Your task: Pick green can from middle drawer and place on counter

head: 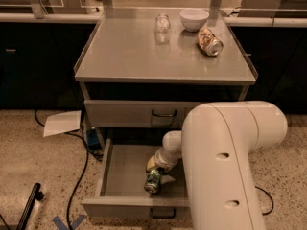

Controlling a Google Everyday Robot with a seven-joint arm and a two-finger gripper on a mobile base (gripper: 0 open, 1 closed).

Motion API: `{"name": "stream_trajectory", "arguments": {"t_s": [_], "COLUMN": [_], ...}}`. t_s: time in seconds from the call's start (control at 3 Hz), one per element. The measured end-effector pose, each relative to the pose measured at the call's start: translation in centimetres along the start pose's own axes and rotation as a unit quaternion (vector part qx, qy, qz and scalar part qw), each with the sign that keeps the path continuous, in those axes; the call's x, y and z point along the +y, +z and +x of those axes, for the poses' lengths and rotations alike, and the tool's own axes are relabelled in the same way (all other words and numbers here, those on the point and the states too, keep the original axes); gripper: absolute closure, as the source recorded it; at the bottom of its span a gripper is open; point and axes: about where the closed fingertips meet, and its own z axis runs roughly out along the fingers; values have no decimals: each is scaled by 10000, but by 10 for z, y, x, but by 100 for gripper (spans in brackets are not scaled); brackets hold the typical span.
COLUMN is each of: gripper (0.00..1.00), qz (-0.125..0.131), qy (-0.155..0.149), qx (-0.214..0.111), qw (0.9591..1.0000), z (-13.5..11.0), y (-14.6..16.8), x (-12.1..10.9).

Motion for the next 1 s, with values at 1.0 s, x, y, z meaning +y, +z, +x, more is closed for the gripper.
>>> {"name": "stream_trajectory", "arguments": {"t_s": [1.0], "gripper": [100], "qz": [-99], "qy": [-192], "qx": [-94], "qw": [9997], "z": [6], "y": [-18], "x": [6]}}
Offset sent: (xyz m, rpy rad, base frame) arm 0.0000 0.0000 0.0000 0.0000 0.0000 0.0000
